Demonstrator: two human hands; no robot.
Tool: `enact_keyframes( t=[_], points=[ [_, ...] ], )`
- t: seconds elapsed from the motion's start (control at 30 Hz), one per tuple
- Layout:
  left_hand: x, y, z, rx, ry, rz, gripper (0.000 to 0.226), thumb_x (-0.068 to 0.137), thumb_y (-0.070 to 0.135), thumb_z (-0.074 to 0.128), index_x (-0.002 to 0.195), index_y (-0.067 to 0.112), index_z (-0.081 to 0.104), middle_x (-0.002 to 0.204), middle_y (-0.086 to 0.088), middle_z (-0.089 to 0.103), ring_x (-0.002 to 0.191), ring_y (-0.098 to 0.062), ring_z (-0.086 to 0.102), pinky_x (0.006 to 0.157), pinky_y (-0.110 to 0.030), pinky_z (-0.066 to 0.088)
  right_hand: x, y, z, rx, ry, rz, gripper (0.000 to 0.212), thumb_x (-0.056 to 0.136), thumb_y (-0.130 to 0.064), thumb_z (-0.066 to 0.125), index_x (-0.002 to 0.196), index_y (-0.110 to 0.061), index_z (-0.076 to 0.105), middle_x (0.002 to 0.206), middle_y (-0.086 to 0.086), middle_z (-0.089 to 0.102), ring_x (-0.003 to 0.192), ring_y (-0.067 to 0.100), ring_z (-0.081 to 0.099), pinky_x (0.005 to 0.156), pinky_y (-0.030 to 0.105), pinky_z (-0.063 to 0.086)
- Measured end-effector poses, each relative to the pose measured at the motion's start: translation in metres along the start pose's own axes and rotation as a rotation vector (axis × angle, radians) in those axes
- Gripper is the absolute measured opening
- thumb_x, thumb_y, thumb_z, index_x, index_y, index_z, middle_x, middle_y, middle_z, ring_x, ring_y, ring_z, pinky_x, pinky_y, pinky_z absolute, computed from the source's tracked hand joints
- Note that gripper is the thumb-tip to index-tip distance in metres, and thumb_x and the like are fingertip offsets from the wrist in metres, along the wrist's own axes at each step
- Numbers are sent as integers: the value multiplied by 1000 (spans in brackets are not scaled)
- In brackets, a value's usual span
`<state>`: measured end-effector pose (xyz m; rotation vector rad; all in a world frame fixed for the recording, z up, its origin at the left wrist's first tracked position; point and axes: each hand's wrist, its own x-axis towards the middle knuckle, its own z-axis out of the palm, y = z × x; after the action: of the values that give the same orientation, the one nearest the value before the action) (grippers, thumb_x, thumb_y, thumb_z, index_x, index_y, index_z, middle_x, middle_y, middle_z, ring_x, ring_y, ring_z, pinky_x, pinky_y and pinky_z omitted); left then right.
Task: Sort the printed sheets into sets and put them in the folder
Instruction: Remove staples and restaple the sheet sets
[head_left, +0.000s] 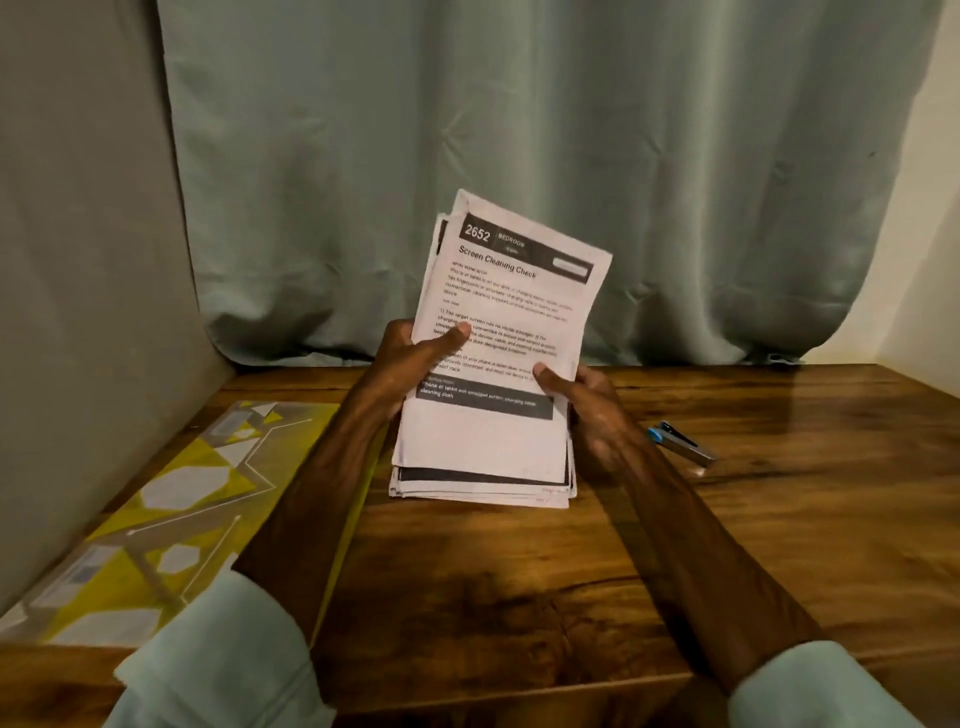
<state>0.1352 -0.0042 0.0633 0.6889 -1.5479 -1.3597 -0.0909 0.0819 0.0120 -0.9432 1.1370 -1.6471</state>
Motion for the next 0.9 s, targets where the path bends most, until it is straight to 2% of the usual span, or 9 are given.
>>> enact_keyframes(
  t=[0.07, 0.2, 0.3, 0.43, 0.5, 0.6, 0.73, 0.8, 0.9],
  points=[
    [-5, 8, 9, -46, 29, 63, 25, 89, 24, 79, 110, 11, 73, 100, -7, 79, 91, -27, 77, 81, -42, 63, -4, -21, 2, -35, 30, -129, 45, 87, -14, 80, 128, -6, 62, 120, 14, 73, 107, 37, 72, 92, 56, 57],
    [-10, 19, 20, -94, 43, 162, 24, 88, 27, 79, 108, 15, 74, 104, -6, 79, 96, -28, 76, 84, -44, 62, -16, -63, 2, -245, 122, -368, 44, 88, -16, 78, 128, -6, 62, 115, 5, 76, 99, 24, 76, 80, 39, 63],
    [-16, 14, 25, -70, 66, 188, 30, 87, 28, 80, 113, 13, 72, 104, -5, 79, 95, -26, 76, 83, -47, 62, -27, -61, -3, -291, 160, -406, 44, 89, -15, 78, 129, -7, 62, 113, 2, 76, 95, 19, 76, 74, 31, 63],
    [-29, -18, 34, 51, 177, 205, 77, 74, 55, 86, 133, 20, 51, 122, -5, 72, 103, -18, 74, 86, -44, 62, -39, -35, -10, -233, 195, -364, 40, 90, -10, 75, 127, -7, 62, 108, -2, 76, 92, 15, 76, 71, 27, 62],
    [-31, -27, 37, 78, 205, 242, 88, 72, 57, 86, 139, 23, 38, 134, -5, 63, 110, -14, 70, 90, -39, 60, -42, -32, -11, -212, 212, -363, 38, 90, -8, 74, 126, -7, 62, 107, -2, 75, 90, 13, 76, 69, 24, 60],
    [-23, -25, 35, -17, 192, 252, 79, 75, 42, 89, 133, 32, 37, 130, -4, 64, 111, -19, 70, 91, -47, 60, -45, -37, -9, -222, 181, -364, 32, 91, -6, 72, 121, -10, 62, 105, -4, 75, 88, 10, 76, 68, 22, 59],
    [-15, -19, 36, -50, 184, 224, 75, 78, 36, 89, 126, 43, 32, 121, 1, 69, 104, -17, 73, 86, -43, 61, -42, -35, -14, -244, 177, -376, 34, 93, -9, 71, 126, -9, 60, 107, -4, 74, 91, 9, 75, 69, 20, 58],
    [-12, -18, 39, -43, 178, 182, 72, 74, 46, 89, 131, 36, 45, 117, 0, 74, 100, -21, 75, 83, -47, 62, -39, -30, -16, -286, 186, -372, 36, 96, -16, 69, 129, -10, 59, 110, -3, 74, 93, 11, 75, 69, 22, 60],
    [-3, -13, 47, 79, 196, 187, 48, 80, 50, 83, 119, 24, 70, 108, 1, 78, 96, -19, 76, 86, -48, 62, -30, -28, -18, -332, 218, -393, 36, 96, -18, 69, 129, -9, 60, 112, -2, 74, 96, 13, 75, 75, 28, 62]
  ],
)
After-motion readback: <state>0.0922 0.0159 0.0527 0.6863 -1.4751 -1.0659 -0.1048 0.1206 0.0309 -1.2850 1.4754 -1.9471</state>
